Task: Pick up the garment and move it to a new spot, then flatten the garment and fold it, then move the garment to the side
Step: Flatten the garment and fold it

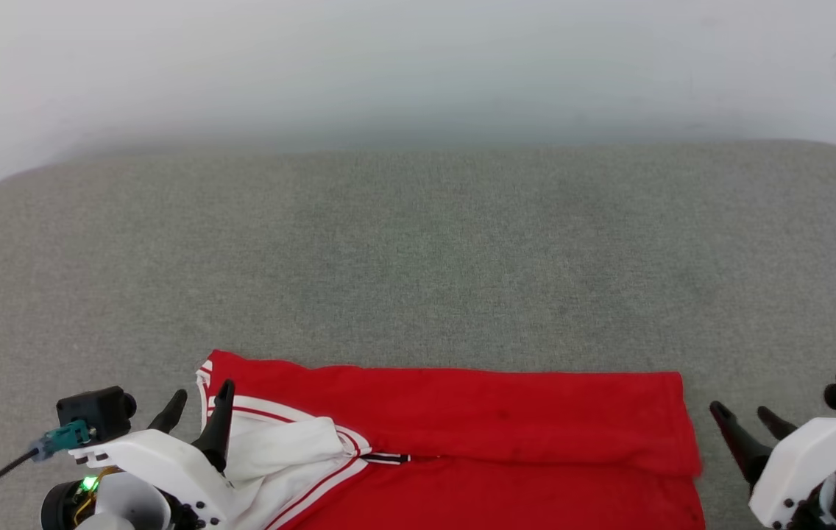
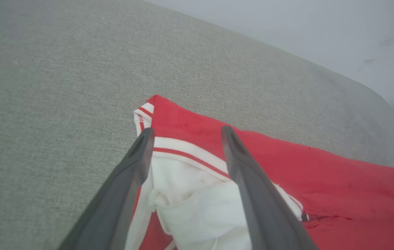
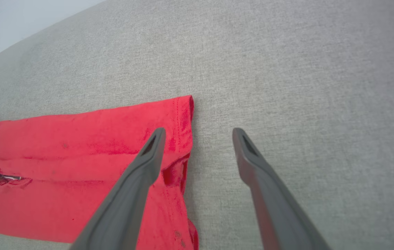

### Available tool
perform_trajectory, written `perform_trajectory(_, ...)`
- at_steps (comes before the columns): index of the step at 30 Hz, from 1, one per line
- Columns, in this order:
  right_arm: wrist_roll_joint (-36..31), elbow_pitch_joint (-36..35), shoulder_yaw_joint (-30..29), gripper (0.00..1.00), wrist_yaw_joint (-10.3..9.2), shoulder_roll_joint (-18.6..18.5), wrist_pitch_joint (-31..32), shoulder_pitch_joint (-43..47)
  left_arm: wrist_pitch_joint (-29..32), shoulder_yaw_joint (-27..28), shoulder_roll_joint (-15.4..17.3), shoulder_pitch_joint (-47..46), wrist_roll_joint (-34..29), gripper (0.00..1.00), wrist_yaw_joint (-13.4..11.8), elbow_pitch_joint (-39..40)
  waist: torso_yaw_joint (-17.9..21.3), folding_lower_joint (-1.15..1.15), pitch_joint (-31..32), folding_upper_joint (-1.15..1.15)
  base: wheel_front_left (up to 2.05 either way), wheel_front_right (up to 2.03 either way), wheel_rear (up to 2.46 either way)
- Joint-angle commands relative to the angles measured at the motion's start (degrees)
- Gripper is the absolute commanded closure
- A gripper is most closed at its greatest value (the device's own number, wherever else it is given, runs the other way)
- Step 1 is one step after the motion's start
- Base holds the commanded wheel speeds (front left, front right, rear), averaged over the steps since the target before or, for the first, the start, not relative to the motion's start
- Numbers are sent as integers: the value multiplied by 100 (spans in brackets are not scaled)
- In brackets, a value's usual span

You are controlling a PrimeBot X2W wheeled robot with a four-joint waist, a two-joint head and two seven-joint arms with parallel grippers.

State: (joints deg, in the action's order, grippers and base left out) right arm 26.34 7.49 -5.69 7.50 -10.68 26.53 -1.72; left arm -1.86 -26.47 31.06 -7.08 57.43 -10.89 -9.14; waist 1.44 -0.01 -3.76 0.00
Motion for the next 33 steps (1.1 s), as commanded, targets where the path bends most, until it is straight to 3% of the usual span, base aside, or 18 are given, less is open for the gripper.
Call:
perform_trajectory(1,-52,-192,-87,0,-2,-47,133,100,-215,-18,-60,-22,-153,0,-63,51,-10,1,136,0,0,0,0)
perform_trajectory(7,-192,-758,-451,0,-2,-84,939,115,-942,-65,-62,-163,-868,0,-344,393,-43,1,334,0,0,0,0)
perform_trajectory(12,-301,-797,-543,0,-2,-95,1729,51,-1247,-14,-174,-201,-1408,0,-577,820,-157,1,364,0,0,0,0)
perform_trajectory(17,-433,-539,-439,0,-2,53,2123,-5,-1317,77,-281,-130,-1701,0,-543,986,-371,1,204,0,0,0,0)
perform_trajectory(30,-329,814,-271,0,-2,349,2157,-382,-1343,320,-626,-290,-2111,0,-317,1017,-780,1,-344,0,0,0,0)
perform_trajectory(31,-306,924,-239,44,-2,385,2235,-372,-1343,339,-646,-305,-2130,0,-283,1003,-791,1,-350,0,0,0,0)
perform_trajectory(33,-258,1034,-209,100,-1,420,2275,-388,-1343,364,-692,-307,-2170,0,-234,971,-800,1,-352,0,0,0,0)
